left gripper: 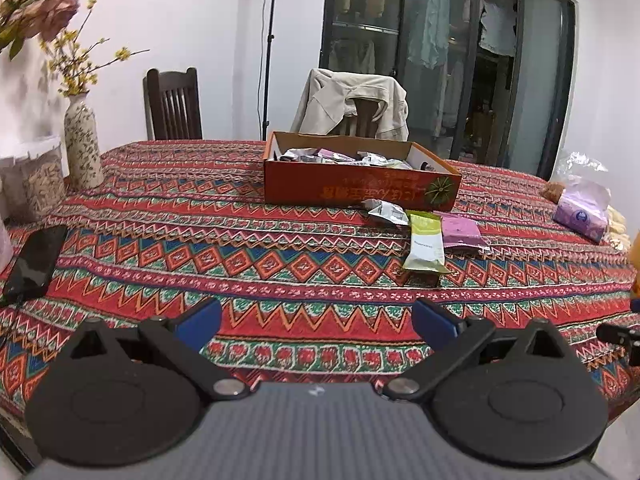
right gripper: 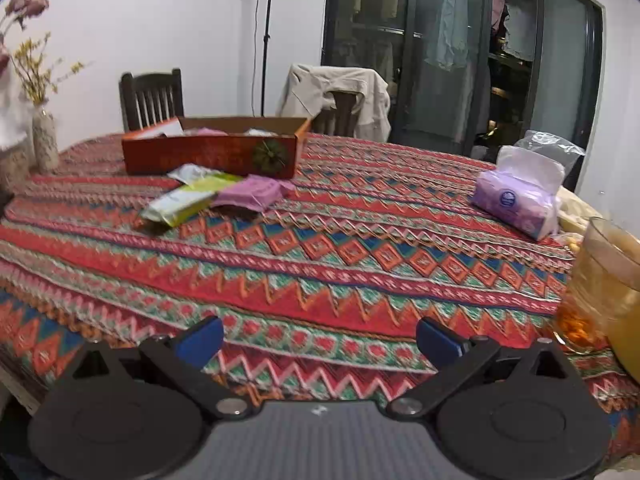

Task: Organize snacks
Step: 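Move both tools back toward the remaining packets, then grasp the green-and-white bar packet with left tool while right tool grasps the pink packet, then carry both packets into the orange box and open both tools, then move left tool back toward the last white packet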

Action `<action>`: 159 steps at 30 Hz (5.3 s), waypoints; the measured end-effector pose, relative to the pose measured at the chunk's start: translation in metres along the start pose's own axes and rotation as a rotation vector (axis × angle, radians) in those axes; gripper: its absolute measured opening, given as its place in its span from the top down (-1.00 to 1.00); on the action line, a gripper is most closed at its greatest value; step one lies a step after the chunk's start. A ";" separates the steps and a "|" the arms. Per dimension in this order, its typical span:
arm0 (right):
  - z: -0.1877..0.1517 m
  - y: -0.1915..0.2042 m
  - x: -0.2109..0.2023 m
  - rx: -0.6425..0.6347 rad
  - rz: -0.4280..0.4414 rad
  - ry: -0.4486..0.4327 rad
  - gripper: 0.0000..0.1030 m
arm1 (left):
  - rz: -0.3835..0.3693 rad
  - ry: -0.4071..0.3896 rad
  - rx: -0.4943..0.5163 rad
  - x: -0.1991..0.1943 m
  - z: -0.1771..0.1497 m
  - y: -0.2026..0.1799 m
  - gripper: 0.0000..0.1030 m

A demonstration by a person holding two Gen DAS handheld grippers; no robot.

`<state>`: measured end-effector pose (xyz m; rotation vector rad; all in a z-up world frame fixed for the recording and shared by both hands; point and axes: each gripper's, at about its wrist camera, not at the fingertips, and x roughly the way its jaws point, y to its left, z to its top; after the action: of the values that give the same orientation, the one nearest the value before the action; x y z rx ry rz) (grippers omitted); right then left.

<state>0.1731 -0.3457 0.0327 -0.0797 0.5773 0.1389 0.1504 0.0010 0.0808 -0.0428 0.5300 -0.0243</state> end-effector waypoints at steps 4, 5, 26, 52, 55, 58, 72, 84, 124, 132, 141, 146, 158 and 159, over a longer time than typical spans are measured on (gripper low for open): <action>0.005 0.002 0.007 -0.019 0.002 -0.004 -1.00 | -0.011 0.022 0.039 0.016 0.002 -0.011 -1.00; 0.007 0.002 0.010 -0.017 0.001 -0.003 -1.00 | -0.020 0.030 0.041 0.021 0.004 -0.013 -1.00; 0.059 0.008 0.097 0.026 0.056 0.013 -0.99 | -0.214 0.170 0.253 0.218 0.049 -0.120 0.23; 0.122 0.106 0.217 -0.156 0.145 0.056 -0.15 | -0.036 0.064 -0.031 0.097 0.033 0.016 0.25; 0.106 0.098 0.187 -0.149 0.187 0.060 -0.14 | -0.089 0.088 -0.038 0.091 0.029 0.006 0.25; 0.081 0.086 0.146 -0.078 0.254 0.065 -0.14 | -0.172 0.124 -0.032 0.087 0.023 -0.013 0.25; 0.046 0.051 0.083 0.071 0.287 0.025 -0.13 | -0.227 0.107 0.041 0.088 0.041 -0.056 0.25; 0.185 0.045 0.149 -0.053 0.314 -0.143 -0.13 | -0.221 -0.021 0.043 0.198 0.192 -0.044 0.25; 0.237 0.026 0.135 -0.111 0.253 -0.145 -0.71 | -0.077 -0.087 0.155 0.105 0.147 -0.005 -0.86; 0.136 0.037 0.053 -0.111 0.271 -0.139 -0.73 | -0.026 -0.098 0.067 0.030 0.062 0.002 -0.91; 0.043 0.053 0.034 -0.015 0.302 -0.017 -0.73 | 0.001 -0.003 0.017 0.005 0.008 0.007 -0.91; 0.033 0.052 0.036 -0.001 0.272 -0.010 -0.73 | 0.017 -0.010 0.018 0.009 0.009 0.005 -0.91; 0.055 0.042 0.062 0.027 0.261 -0.031 -0.73 | -0.056 0.011 0.072 0.065 0.032 -0.016 -0.91; 0.058 0.042 0.066 0.026 0.259 -0.032 -0.73 | -0.062 0.008 0.090 0.074 0.037 -0.021 -0.91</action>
<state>0.2530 -0.2907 0.0436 0.0227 0.5556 0.3841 0.2331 -0.0213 0.0763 0.0292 0.5345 -0.1090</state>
